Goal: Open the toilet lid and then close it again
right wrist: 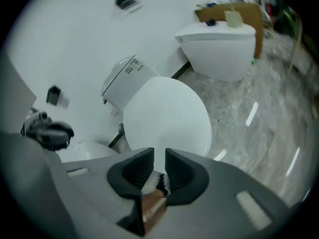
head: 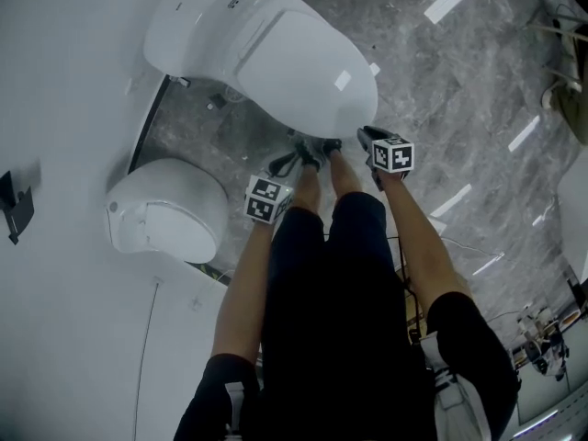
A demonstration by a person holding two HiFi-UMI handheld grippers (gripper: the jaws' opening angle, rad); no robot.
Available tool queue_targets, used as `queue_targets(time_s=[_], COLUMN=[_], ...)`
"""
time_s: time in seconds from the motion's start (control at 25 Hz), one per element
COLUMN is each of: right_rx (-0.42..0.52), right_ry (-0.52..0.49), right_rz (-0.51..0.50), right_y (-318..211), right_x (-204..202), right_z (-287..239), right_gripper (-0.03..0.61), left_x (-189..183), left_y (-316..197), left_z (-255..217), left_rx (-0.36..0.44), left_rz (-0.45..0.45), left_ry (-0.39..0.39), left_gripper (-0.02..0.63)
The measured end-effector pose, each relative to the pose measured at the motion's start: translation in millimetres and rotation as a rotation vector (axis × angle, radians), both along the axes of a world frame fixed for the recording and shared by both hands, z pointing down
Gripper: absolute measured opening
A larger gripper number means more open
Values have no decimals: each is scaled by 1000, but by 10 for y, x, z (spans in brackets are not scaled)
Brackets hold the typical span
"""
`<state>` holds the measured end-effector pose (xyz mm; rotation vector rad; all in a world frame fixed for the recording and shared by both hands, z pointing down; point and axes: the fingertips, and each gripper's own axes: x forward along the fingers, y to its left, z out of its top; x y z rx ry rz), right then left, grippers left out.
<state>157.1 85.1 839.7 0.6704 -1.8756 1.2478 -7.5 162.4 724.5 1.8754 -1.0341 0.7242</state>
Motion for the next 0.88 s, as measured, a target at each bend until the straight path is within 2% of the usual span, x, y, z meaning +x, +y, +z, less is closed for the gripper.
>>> queue_targets(time_s=[0.08,0.16,0.28,0.48,0.6,0.72,0.88], right_rx=[126,207,260,388,440,487,507], right_ry=[86,122,102,96,86,76,84], right_rz=[-182,-310,-394,-595,-649,-690,-613], right_y=[-15,5,0,33,86,175,181], right_x=[5,-51,-192,-411,-613,-755,-822], right_z=[-257,-551,-987,-1619,-1942,-2203,-2419], right_gripper=[61,17,8,8,8,8,8], left_x=[-36,-99,-235,-351,-509,-637,-747], left_y=[-90,-131,-222,-291,-284,-236,-161], left_z=[-163,-313,-488,-642,-801,-983,-1144], left_rx=[25,40,68,103,109,115,130], left_rz=[14,28,54,131,140,110,124], left_ry=[-1,-1,-7,-11,-19,-4,16], left_gripper=[58,58,58,58,58,58,58])
